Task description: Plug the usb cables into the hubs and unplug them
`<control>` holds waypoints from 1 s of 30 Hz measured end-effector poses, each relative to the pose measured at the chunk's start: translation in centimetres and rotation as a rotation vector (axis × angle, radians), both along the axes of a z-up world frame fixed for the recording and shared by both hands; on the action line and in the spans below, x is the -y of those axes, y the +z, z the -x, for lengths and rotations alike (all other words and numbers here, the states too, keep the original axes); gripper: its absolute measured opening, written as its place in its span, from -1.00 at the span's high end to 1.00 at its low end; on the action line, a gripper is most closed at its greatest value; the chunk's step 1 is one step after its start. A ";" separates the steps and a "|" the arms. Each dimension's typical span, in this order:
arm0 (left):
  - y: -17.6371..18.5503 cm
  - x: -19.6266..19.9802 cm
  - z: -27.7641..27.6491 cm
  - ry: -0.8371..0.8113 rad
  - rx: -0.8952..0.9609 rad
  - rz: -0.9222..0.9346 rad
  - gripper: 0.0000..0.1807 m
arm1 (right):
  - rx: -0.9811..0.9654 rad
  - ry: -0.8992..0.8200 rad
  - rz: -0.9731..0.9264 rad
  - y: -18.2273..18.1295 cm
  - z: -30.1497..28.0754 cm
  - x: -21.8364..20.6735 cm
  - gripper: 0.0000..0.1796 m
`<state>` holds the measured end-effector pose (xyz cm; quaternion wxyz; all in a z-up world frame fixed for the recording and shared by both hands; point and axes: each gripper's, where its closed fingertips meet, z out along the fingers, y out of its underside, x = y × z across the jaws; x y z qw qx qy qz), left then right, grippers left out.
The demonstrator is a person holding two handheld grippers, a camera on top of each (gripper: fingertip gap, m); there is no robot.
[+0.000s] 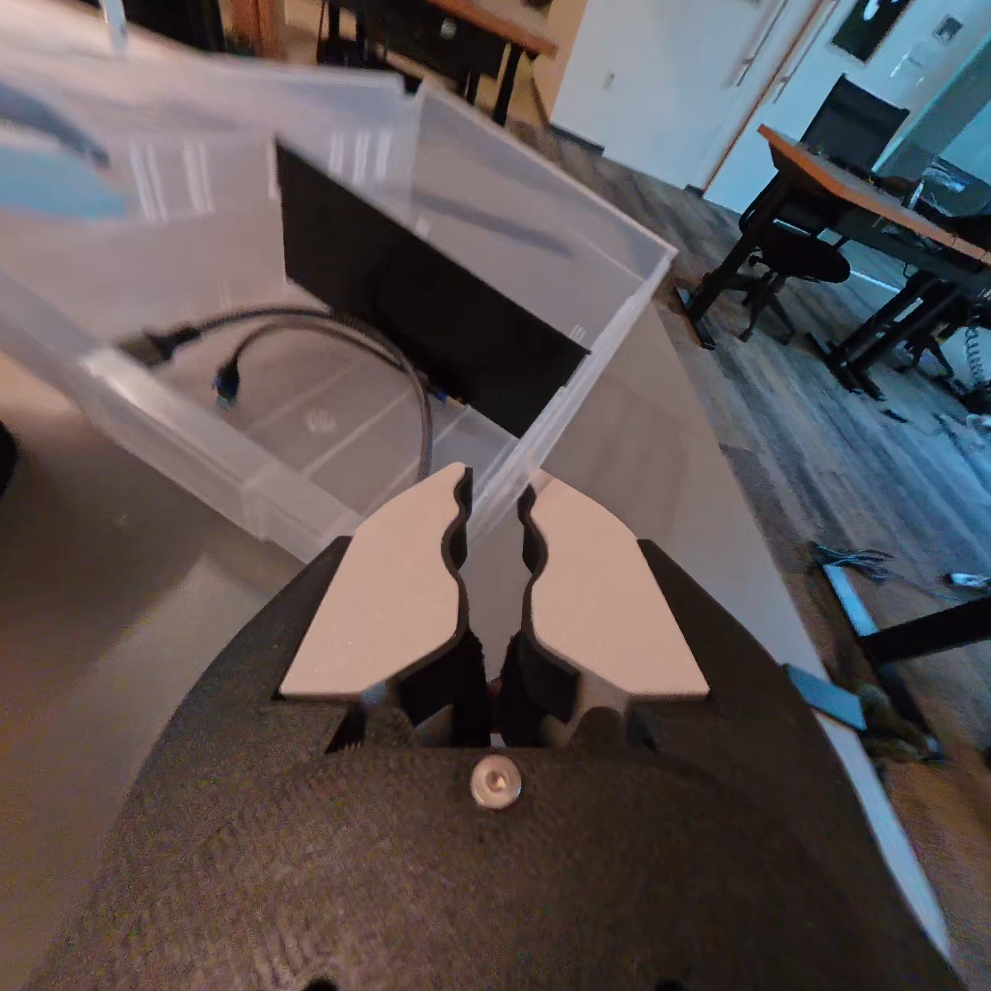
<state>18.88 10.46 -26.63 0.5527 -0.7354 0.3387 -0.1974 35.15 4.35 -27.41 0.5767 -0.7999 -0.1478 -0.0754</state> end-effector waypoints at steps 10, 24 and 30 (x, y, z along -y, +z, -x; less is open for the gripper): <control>3.6 6.4 16.4 -0.002 -0.400 -0.222 0.36 | 0.131 0.045 -0.016 2.5 -0.8 3.8 0.50; -6.4 7.6 38.3 0.185 -1.127 0.056 0.65 | 0.471 0.462 0.005 1.5 10.3 3.0 0.44; -6.2 11.1 45.5 0.254 -1.155 0.134 0.63 | 0.460 0.474 0.015 1.0 10.5 2.9 0.47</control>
